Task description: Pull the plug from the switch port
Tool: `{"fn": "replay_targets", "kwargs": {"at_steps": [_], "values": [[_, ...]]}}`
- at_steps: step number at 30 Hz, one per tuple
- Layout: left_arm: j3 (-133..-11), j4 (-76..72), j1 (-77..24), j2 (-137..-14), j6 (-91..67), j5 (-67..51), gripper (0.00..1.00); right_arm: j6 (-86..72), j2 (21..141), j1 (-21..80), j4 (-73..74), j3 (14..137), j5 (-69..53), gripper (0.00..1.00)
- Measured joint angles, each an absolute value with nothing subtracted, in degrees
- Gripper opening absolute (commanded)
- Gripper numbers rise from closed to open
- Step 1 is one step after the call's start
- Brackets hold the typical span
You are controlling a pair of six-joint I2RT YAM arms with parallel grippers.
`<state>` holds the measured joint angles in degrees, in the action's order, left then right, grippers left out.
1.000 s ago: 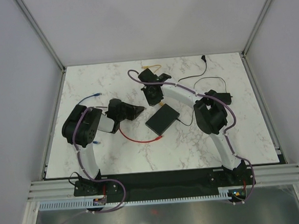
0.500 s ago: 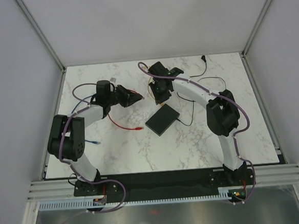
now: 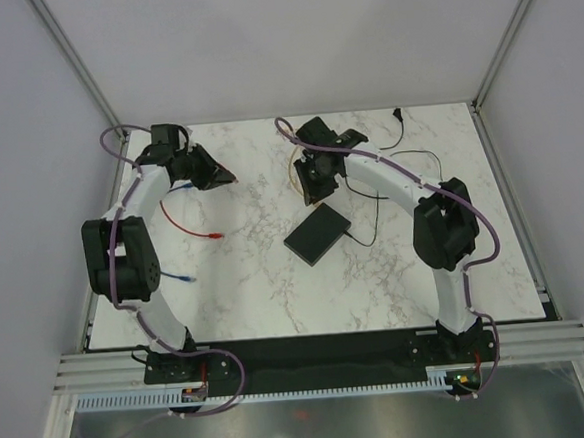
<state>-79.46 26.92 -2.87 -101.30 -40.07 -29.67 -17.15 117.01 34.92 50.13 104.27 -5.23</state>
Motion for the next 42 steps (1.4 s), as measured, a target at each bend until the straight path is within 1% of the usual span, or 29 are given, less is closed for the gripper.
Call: {"fn": "replay_targets", "kwargs": {"at_steps": [4, 11, 12, 19, 24, 26, 27, 32, 35, 38, 39, 40, 42], "values": [[-83.33, 33.36, 0.27, -109.14, -34.57, -29.56, 0.02, -17.15, 115.48, 33.3, 50.15, 103.37, -6.39, 0.3], [-88.53, 42.85, 0.86, -119.98, -27.46, -27.38, 0.02, -17.17, 112.79, 31.33, 49.98, 99.33, -6.61, 0.31], [-88.99, 43.55, 1.23, -120.62, -26.81, -27.07, 0.02, -17.15, 112.75, 31.33, 49.95, 98.87, -6.57, 0.33], [-91.13, 47.79, 4.64, -123.48, -22.15, -22.76, 0.02, -17.12, 112.07, 31.35, 49.84, 94.17, -5.82, 0.33], [-92.29, 48.75, 5.69, -124.33, -21.04, -23.07, 0.03, -17.1, 112.03, 31.31, 50.26, 92.38, -4.89, 0.34], [-92.31, 48.77, 5.98, -124.55, -20.86, -23.94, 0.11, -17.1, 112.01, 31.24, 50.19, 92.38, -4.51, 0.34], [-92.31, 48.77, 6.04, -124.6, -20.86, -24.32, 0.2, -17.1, 112.01, 31.18, 50.24, 92.38, -4.4, 0.34], [-92.29, 48.62, 6.44, -124.7, -20.56, -24.77, 0.4, -17.23, 112.01, 29.82, 50.19, 92.01, -4.21, 0.35], [-92.18, 48.21, 6.52, -124.55, -20.56, -25.69, 0.46, -17.67, 112.01, 28.03, 50.11, 90.15, -4.62, 0.4], [-91.33, 47.53, 6.52, -123.66, -20.62, -26.17, 0.49, -18.24, 111.94, 25.74, 50.17, 87.55, -5.65, 0.48], [-90.94, 47.46, 6.57, -123.11, -20.69, -26.41, 0.56, -18.46, 111.87, 24.82, 50.17, 86.63, -6.17, 0.52], [-90.56, 47.37, 6.61, -122.48, -20.71, -26.79, 0.59, -18.79, 111.68, 23.94, 50.06, 85.78, -6.98, 0.54], [-89.89, 46.94, 6.63, -120.79, -21.39, -27.62, 0.59, -19.57, 111.07, 21.89, 49.76, 83.96, -9.3, 0.55]]}}
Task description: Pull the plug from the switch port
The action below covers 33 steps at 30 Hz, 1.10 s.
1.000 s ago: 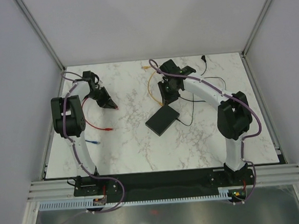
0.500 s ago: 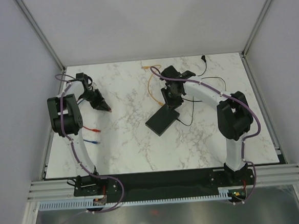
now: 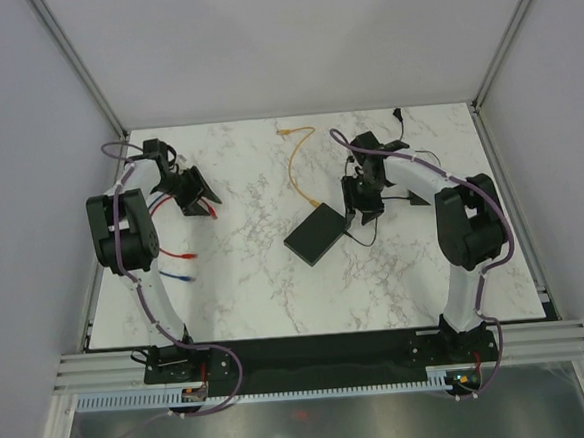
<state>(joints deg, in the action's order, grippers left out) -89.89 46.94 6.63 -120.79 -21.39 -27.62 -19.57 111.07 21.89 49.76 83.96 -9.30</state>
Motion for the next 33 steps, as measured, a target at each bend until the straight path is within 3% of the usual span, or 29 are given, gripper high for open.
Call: {"fn": "replay_targets", "kwargs": {"at_steps": [3, 5, 8, 16, 33], "values": [[-87.59, 44.82, 6.17, -116.05, -22.68, -29.82, 0.46, -21.74, 110.24, 18.81, 48.31, 81.67, -13.93, 0.57], [-86.3, 43.46, 5.23, -112.4, -23.81, -31.73, 0.25, -23.46, 109.62, 16.97, 46.46, 79.92, -16.58, 0.57], [-86.17, 40.51, 0.45, -109.71, -25.23, -35.22, 0.14, -26.33, 108.75, 14.96, 43.88, 77.21, -19.84, 0.57], [-87.29, 35.46, -19.03, -116.66, -28.77, -41.95, 0.08, -30.96, 108.57, 13.87, 38.06, 74.56, -27.09, 0.58], [-86.87, 34.94, -21.85, -123.35, -30.17, -42.28, 0.08, -34.39, 111.96, 13.67, 32.53, 73.69, -32.1, 0.46]]}}
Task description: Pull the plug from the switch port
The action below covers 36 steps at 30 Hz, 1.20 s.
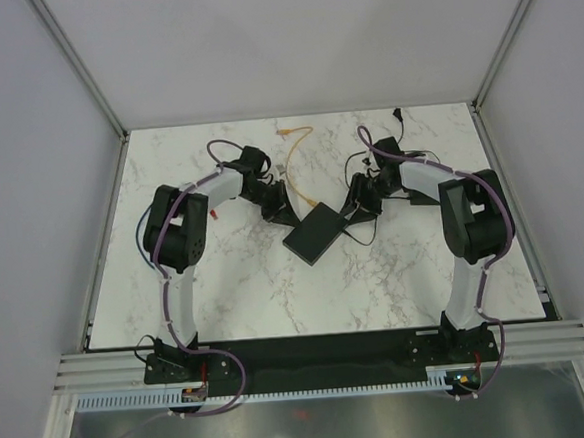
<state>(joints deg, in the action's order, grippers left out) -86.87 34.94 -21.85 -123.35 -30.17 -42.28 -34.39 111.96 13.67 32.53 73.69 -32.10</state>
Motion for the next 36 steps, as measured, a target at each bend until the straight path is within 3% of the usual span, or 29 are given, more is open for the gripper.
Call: {"fn": "replay_targets", "kwargs": {"at_steps": [16, 18, 19, 23, 29, 32, 36], "values": [[-78.67, 32.03, -28.08, -120.6, -30.17, -46.96, 0.07, -36.82, 128.16, 15.9, 32.67, 96.64, -35.77, 0.45], [-78.5, 31.75, -28.25, -119.26, -30.17, -45.58, 0.12, -35.2, 128.33, 16.38, 34.15, 98.13, -33.52, 0.45], [-78.5, 31.29, -27.97, -118.24, -30.17, -44.73, 0.26, -34.15, 128.2, 16.6, 34.92, 98.7, -32.01, 0.47], [-78.85, 28.23, -24.47, -112.77, -31.29, -42.85, 0.41, -30.98, 127.31, 17.06, 37.21, 99.07, -26.85, 0.55], [-78.65, 17.67, -16.97, -107.83, -37.58, -42.13, 0.4, -29.12, 126.96, 18.79, 40.16, 102.04, -23.18, 0.56], [-76.69, 13.76, -15.14, -108.14, -40.53, -42.35, 0.34, -29.87, 127.31, 21.52, 40.93, 106.83, -22.35, 0.56], [-74.46, 7.55, -14.59, -110.17, -45.91, -43.18, 0.34, -32.18, 129.62, 25.26, 39.11, 115.09, -22.17, 0.56]]}}
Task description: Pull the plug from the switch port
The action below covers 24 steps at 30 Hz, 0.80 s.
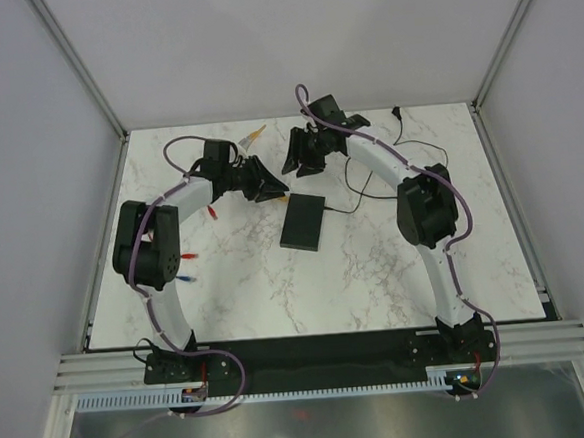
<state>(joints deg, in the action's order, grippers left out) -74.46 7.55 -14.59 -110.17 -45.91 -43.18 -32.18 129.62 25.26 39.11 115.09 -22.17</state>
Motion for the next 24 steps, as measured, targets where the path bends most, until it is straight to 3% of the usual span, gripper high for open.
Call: {"fn": "replay_targets", "kwargs": {"at_steps": [6, 7, 12, 24], "values": [[-69.45, 4.25, -14.48, -110.96, -49.15, -43.77, 0.34, -36.73, 138.39, 26.61, 36.07, 124.09, -23.55, 0.49], [-68.53, 4.08, -14.48, -110.96, -49.39, -43.81, 0.46, -37.36, 139.26, 26.44, 36.05, 124.09, -23.66, 0.48], [-63.33, -3.7, -14.48, -110.98, -61.54, -41.08, 0.56, -40.12, 141.25, 25.58, 35.7, 120.51, -23.9, 0.44], [-55.88, -18.37, -14.33, -112.46, -71.11, -34.54, 0.54, -47.68, 137.99, 25.32, 29.82, 110.1, -24.64, 0.24]]}}
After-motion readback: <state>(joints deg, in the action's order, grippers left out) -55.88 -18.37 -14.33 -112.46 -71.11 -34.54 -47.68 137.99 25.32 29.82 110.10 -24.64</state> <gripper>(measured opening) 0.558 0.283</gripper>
